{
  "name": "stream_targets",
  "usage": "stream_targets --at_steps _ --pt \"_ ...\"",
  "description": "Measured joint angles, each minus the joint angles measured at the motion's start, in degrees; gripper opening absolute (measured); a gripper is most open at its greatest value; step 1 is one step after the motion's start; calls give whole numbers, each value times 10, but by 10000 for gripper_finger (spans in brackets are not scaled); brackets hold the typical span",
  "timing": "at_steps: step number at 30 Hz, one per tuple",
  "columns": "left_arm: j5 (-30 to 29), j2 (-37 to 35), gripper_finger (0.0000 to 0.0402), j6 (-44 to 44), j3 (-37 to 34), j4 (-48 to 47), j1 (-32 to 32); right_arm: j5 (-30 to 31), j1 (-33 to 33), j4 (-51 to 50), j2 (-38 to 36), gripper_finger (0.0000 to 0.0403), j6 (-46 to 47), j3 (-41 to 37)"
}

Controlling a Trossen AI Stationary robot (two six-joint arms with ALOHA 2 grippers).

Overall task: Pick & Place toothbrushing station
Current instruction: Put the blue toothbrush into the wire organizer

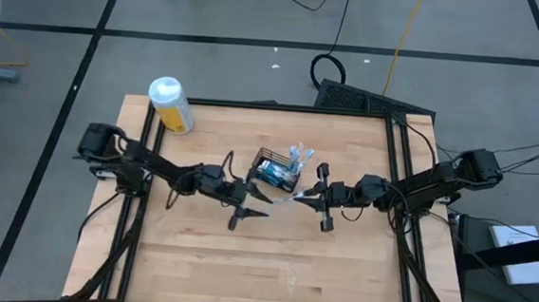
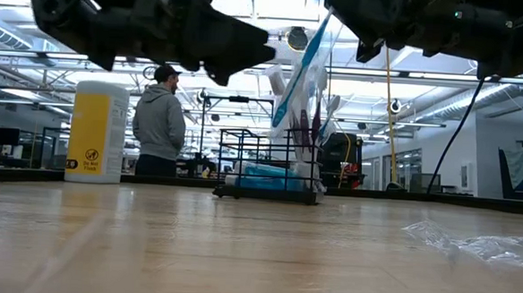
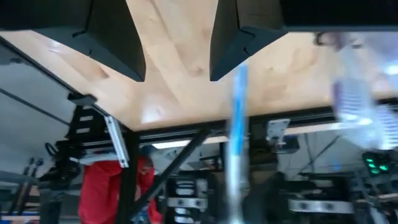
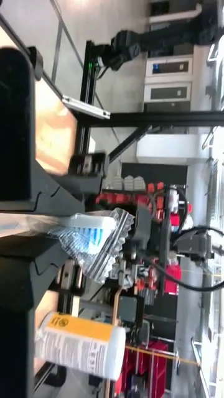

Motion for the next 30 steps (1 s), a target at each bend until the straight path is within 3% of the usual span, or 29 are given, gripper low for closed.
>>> stream_targets --at_steps 8,15,21,27,30 --pt "-30 -58 186 -18 -77 3 0 26 16 -44 -31 14 7 0" --pt "-32 -65 186 -45 -132 10 -14 142 58 -195 -150 14 -17 0" --pt "-75 -65 186 -56 -154 5 -28 236 67 -298 -271 14 -72 -1" --pt "-106 -65 186 -56 -156 7 -31 232 7 -334 -317 14 -87 0" --pt "-111 -65 186 -56 -156 7 -31 187 -31 -338 -308 14 -73 0"
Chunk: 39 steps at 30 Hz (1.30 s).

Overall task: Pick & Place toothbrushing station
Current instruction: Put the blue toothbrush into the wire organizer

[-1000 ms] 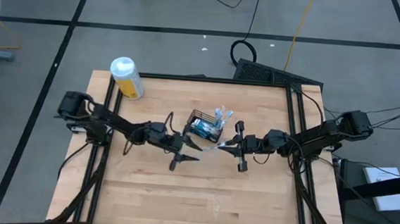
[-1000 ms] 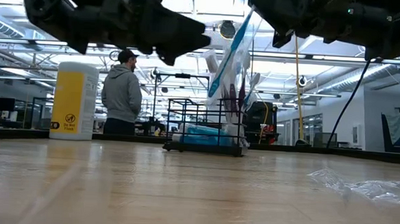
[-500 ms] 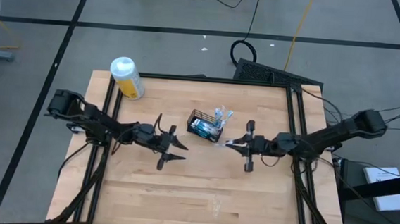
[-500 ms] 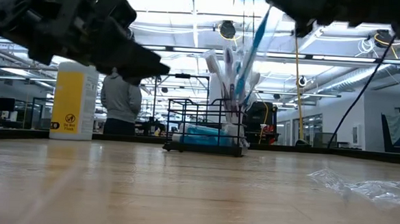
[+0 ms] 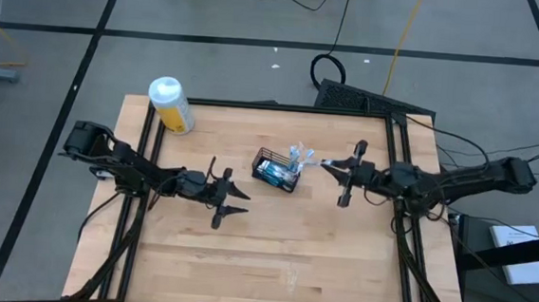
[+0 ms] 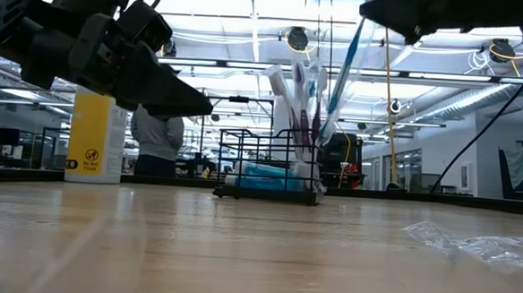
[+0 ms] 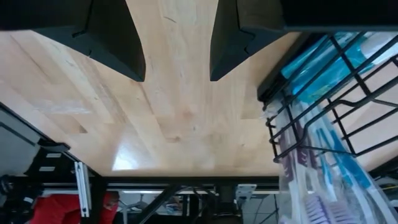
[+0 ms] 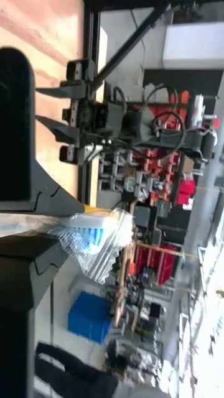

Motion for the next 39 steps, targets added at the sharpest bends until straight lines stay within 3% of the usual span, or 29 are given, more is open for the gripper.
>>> stream_targets --at_steps 11,39 --pt "-25 0 186 0 0 -2 0 -120 -74 40 55 14 56 0" --pt "-26 0 186 3 0 -2 0 -206 -149 80 230 14 119 23"
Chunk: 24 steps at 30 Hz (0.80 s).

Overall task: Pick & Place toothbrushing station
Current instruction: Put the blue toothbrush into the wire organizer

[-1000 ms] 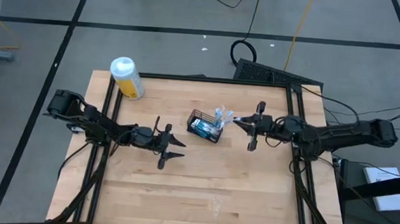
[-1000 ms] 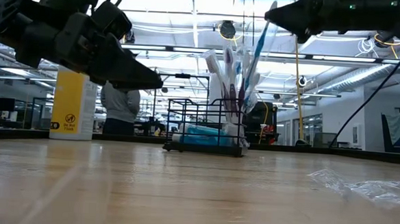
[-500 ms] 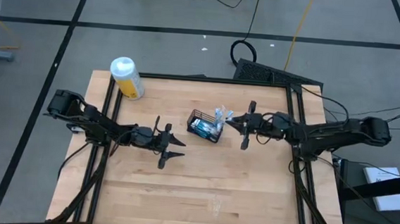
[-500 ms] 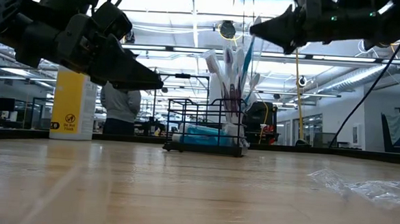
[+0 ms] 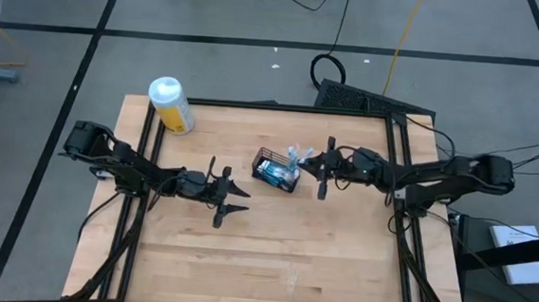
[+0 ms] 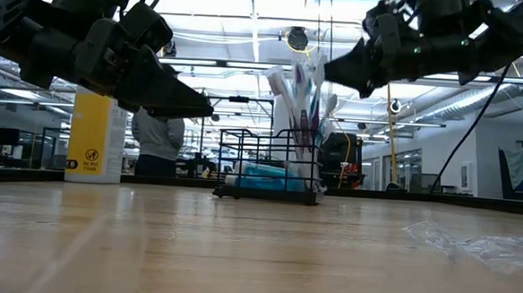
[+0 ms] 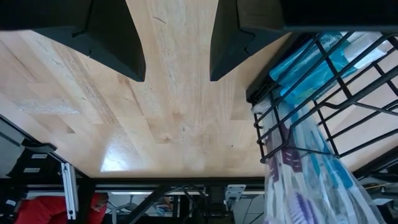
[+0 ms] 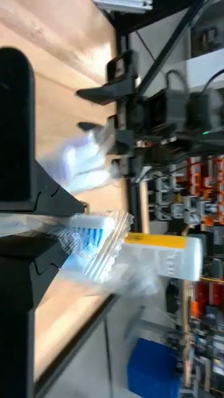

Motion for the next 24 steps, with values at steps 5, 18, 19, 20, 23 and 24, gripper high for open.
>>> stream_targets --at_steps 5,18,19,20,23,24 --pt "0 0 186 0 0 0 0 -7 -12 3 34 14 7 0" --pt "0 0 186 2 0 0 0 -21 -24 25 72 14 28 0" --pt "0 0 186 3 0 -1 0 -21 -24 25 71 14 31 0" --pt "0 0 186 3 0 -1 0 -21 -24 25 71 14 33 0" --pt "0 0 186 3 0 -1 0 -19 -24 25 71 17 34 0" --pt "0 0 186 3 0 -1 0 -18 -24 25 71 25 34 0"
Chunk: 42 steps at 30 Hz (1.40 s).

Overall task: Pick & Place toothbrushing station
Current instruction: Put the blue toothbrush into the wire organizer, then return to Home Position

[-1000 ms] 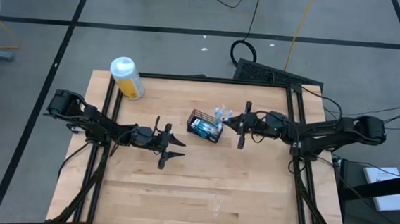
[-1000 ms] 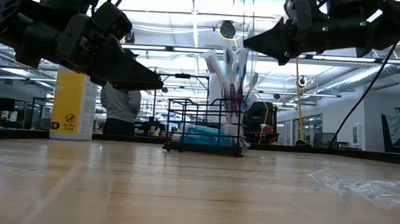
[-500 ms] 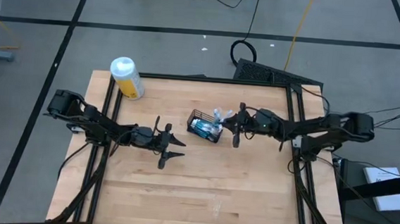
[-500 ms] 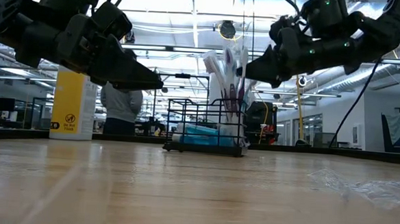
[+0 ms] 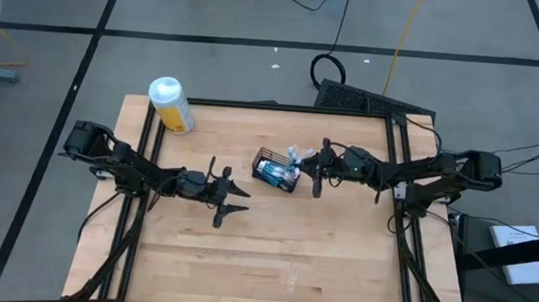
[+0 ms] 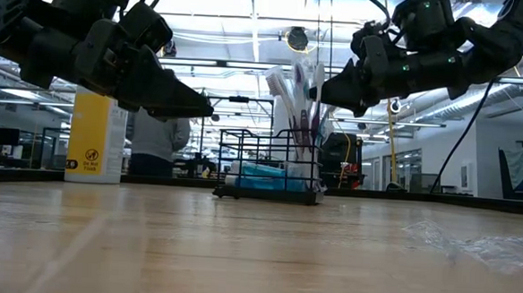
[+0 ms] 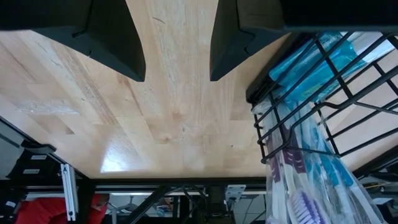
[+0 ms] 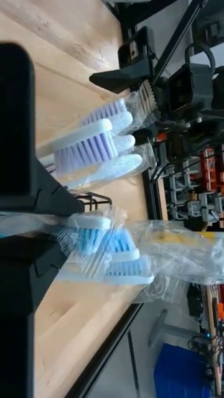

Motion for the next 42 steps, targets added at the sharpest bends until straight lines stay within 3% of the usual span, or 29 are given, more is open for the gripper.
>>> stream_targets --at_steps 12,19,31,38,42 --pt "0 0 186 0 0 -2 0 35 16 3 2 174 -15 -2" --pt "0 0 186 0 0 -3 0 54 37 13 -25 228 -36 -2" --pt "0 0 186 0 0 -11 0 124 88 -42 -144 233 -81 -1" --pt "0 -16 186 1 0 -26 -16 191 208 -109 -240 228 -110 -1" --pt "-49 -74 186 8 1 -96 -40 243 292 -168 -280 179 -105 -1"
